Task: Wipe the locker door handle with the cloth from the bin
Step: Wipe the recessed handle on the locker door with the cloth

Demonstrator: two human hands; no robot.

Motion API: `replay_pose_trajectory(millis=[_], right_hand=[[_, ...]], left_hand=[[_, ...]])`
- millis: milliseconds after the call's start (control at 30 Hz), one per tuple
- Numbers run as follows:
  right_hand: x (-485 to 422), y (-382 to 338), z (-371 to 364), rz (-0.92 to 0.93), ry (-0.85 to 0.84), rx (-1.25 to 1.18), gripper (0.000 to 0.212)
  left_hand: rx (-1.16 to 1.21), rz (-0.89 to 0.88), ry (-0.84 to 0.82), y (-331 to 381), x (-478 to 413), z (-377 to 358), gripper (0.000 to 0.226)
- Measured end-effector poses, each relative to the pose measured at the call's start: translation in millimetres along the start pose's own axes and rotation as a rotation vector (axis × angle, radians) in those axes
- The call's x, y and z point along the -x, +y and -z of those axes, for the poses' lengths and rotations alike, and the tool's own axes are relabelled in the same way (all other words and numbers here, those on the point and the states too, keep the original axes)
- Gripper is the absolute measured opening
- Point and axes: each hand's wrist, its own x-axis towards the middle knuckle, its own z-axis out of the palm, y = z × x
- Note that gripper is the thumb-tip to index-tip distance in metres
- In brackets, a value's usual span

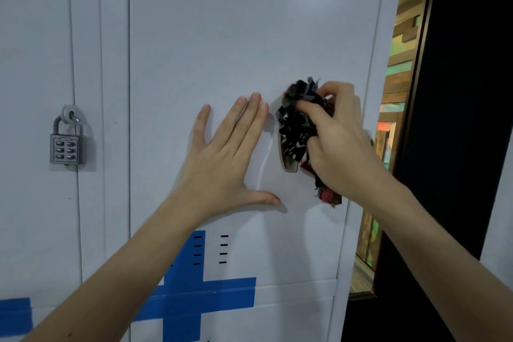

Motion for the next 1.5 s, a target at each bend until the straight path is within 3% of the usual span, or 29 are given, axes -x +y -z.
replay_pose_trajectory(millis=[167, 367, 600, 733, 900, 1000, 1133, 1333, 1500], right_hand=[[3, -11, -22, 0.104, 0.092, 0.435, 0.026], [37, -21, -31, 0.127, -0.018, 0.516, 0.060], [32, -21, -21, 0.125, -0.007, 0.428, 0.034], [23, -12, -16, 0.112, -0.084, 0.315, 0.013], [36, 2, -16, -0.006, 0.004, -0.049, 0.028], [47, 3, -12, -0.055, 0.101, -0.081, 0.040], [20, -1, -9, 0.089, 0.174, 0.139, 0.042], [-4, -4, -14, 0.185, 0.187, 0.647, 0.027], [15, -18, -23, 0.241, 0.004, 0.860, 0.046]], left_hand=[[0.009, -0.004, 0.019, -1, 0, -1, 0.128], [0.024, -0.003, 0.027, -1, 1, -1, 0.122], [0.018, -0.018, 0.028, -2, 1, -1, 0.125], [0.015, -0.018, 0.013, -2, 1, 0, 0.127], [0.017, -0.012, -0.007, -2, 1, 0, 0.127], [0.016, -0.013, -0.002, -1, 1, 0, 0.126], [0.020, -0.019, 0.001, -2, 0, 0, 0.126], [0.023, -0.021, 0.010, -3, 0, -1, 0.125], [0.031, -0.023, 0.023, -3, 1, -2, 0.125]])
